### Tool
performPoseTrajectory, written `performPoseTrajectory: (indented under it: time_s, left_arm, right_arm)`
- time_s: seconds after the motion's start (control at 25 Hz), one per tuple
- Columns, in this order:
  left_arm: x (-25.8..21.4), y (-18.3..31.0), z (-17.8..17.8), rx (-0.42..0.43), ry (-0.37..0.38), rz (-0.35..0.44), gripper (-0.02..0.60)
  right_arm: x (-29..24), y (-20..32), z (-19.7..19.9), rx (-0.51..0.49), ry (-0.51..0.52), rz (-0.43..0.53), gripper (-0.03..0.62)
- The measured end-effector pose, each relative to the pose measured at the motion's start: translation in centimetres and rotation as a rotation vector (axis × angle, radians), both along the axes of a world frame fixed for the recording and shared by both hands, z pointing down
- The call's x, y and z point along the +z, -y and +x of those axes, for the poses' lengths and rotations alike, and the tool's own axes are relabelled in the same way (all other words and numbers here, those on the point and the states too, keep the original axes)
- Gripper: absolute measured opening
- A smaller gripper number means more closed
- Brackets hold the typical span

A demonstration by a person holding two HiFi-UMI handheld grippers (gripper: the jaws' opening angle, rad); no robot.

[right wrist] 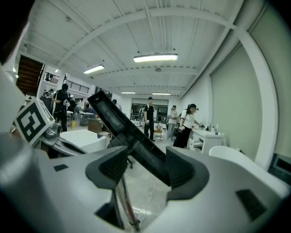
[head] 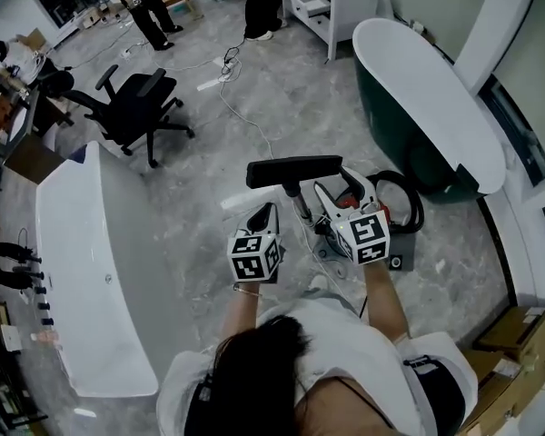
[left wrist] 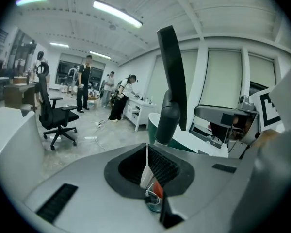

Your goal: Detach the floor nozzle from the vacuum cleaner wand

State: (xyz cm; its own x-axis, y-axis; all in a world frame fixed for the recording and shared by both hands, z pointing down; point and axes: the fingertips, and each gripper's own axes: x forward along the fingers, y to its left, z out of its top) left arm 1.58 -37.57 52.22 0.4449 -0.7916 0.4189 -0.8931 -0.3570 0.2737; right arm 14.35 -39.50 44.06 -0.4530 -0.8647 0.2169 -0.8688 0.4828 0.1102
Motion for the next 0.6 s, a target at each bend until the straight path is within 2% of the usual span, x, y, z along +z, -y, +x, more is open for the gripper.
performPoseTrajectory:
  time_s: [0.24,0.48,0.6]
  left_arm:
    - [-0.4,1.0,-0.5,-0.011,0.021,0.018,0.006]
    - [0.2,0.6,-0.5,-0.02,0.025,0.002,0.006]
    - [0.4,0.8,-0.5,-0.026,0.034,-0.002,0.006]
  right_arm:
    - [0.3,1.5,-1.2,-0.072,-0.175,0.062,0.247]
    - [-0.2,1.8,-1.9,-0.152,-0.329,0.159,0.262]
    - [0.1,1.8,-2.1,-0.199,-0.396,0.178,0.279]
